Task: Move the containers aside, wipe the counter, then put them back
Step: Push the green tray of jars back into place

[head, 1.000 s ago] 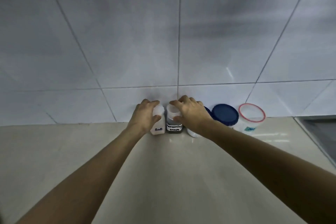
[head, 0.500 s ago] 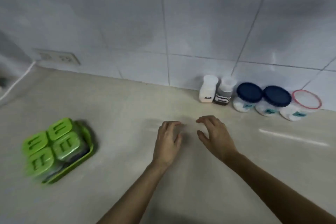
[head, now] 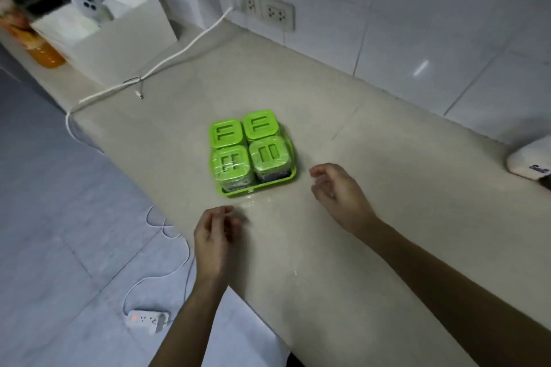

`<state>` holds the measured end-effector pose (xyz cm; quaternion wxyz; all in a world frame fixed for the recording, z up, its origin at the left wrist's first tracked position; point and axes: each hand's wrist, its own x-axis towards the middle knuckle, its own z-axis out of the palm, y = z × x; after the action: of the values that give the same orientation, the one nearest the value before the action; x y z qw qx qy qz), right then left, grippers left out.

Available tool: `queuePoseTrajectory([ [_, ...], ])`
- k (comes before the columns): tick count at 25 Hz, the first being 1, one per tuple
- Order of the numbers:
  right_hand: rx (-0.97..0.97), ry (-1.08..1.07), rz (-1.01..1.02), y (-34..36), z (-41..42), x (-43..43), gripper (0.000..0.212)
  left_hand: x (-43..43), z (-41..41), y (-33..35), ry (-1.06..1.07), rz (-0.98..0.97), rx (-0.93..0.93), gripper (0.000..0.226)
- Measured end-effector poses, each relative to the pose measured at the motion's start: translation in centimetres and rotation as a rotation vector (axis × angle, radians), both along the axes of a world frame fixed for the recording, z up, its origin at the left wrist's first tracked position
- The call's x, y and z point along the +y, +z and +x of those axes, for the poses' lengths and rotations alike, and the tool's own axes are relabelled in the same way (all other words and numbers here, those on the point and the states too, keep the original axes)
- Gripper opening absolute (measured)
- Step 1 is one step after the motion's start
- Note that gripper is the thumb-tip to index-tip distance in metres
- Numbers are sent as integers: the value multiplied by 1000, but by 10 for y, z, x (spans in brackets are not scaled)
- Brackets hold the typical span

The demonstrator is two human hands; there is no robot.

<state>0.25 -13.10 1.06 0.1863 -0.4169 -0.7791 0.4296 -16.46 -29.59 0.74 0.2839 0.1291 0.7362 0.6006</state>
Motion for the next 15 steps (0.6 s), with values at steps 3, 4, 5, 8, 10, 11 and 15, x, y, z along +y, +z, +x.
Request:
queuePoseTrajectory([
  [3, 98, -103, -198, 11, -53, 6, 42, 13, -42, -5, 106, 52, -167, 13],
  [4, 98, -133, -293, 14, -64, 9, 47, 20, -52, -6, 88, 66, -212, 15],
  [5, 89, -138, -363, 15, -73, 12, 51, 26, -60, -9, 51, 54, -219, 24],
  [8, 124, -150, -448, 8, -80, 22, 69, 40, -68, -4, -74, -70, -133, 60],
  [10, 139, -149, -503, 6, -75, 22, 77, 41, -68, 1, -89, -125, -88, 64],
  [11, 157, -159, -520, 9, -70, 22, 77, 42, -67, 4, -111, -132, -85, 64],
  [15, 280, -293, -547, 21, -14, 22, 74, 65, -35, 13, -282, -92, -59, 54],
])
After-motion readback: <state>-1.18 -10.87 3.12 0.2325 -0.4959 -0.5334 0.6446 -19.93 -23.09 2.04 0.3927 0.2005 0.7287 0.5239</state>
